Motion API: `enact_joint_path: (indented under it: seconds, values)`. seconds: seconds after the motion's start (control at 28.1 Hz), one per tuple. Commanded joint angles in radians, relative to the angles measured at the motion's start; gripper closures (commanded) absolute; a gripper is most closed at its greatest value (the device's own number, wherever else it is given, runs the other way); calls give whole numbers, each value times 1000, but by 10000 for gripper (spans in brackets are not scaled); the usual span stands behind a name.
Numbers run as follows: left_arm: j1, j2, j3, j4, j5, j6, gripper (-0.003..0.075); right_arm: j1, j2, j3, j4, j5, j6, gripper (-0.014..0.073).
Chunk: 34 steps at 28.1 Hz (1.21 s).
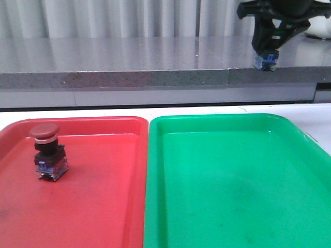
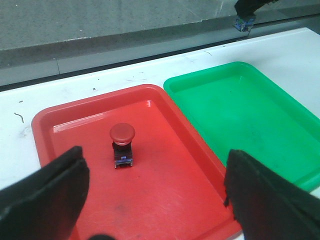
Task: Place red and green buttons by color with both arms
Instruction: 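Lift the green push-button with the right gripper over the green tray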
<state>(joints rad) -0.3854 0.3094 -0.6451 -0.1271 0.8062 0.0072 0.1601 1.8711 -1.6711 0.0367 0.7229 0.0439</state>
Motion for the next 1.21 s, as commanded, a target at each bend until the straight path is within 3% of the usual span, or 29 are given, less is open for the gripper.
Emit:
enact_joint_path:
  seconds: [0.0, 0.68, 0.92, 1.17]
  values:
    - [-7, 10, -26, -16, -68, -7, 175, 38, -118, 14, -1, -5, -44, 279]
    - [-7, 10, -26, -16, -68, -7, 175, 249, -491, 641, -30, -294, -81, 279]
    - [-7, 10, -26, -16, -68, -7, 175, 303, -513, 835, -50, -439, -100, 279]
    - [-7, 10, -26, -16, -68, -7, 175, 304, -512, 916, -94, -579, -100, 279]
